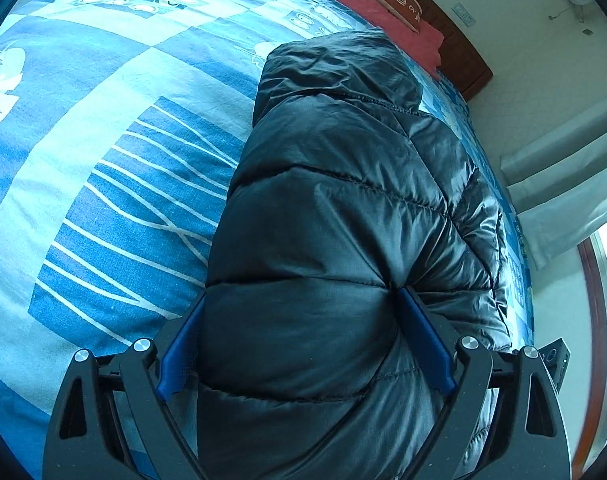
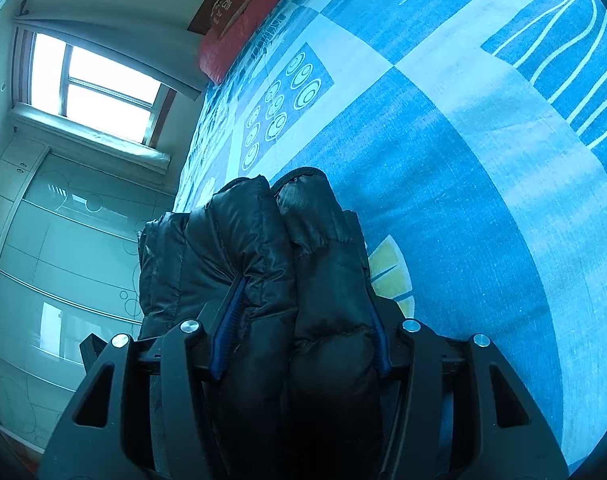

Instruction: Fold large clothes

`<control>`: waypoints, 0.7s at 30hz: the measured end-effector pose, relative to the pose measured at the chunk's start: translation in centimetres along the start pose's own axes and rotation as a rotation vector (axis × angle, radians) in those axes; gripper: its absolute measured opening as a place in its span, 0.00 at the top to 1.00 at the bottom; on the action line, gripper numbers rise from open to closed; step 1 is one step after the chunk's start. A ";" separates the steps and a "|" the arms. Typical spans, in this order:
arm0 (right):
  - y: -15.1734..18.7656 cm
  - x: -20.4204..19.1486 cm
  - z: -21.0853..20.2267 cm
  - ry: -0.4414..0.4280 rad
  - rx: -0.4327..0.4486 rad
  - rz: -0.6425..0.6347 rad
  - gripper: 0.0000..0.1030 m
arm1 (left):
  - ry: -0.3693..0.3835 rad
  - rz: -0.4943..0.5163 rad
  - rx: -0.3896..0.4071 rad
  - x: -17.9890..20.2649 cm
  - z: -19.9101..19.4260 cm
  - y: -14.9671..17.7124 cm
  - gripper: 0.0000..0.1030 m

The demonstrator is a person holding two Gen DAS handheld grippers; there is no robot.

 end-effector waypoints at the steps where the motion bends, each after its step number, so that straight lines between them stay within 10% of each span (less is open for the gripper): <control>1: 0.0 -0.1 -0.1 -0.002 0.001 0.001 0.46 | 0.003 0.000 -0.004 0.0 -0.1 -0.1 0.13; 12: 0.6 -0.4 -2.1 -0.007 0.019 0.028 0.27 | 0.155 -0.102 -0.046 -2.4 -1.3 0.1 0.12; 21: 1.2 -0.1 -5.2 -0.013 0.093 0.060 0.26 | 0.108 -0.049 0.001 -2.8 -4.5 1.6 0.12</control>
Point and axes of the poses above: each gripper's, at about its wrist camera, not at the fingertips, and z roughly the way its jaws point, x to its right, y to its underside, the point moved 3 cm from there along z, roughly the way its jaws point, and after that the axes turned 8 degrees about -y, right-handed, at the moved point
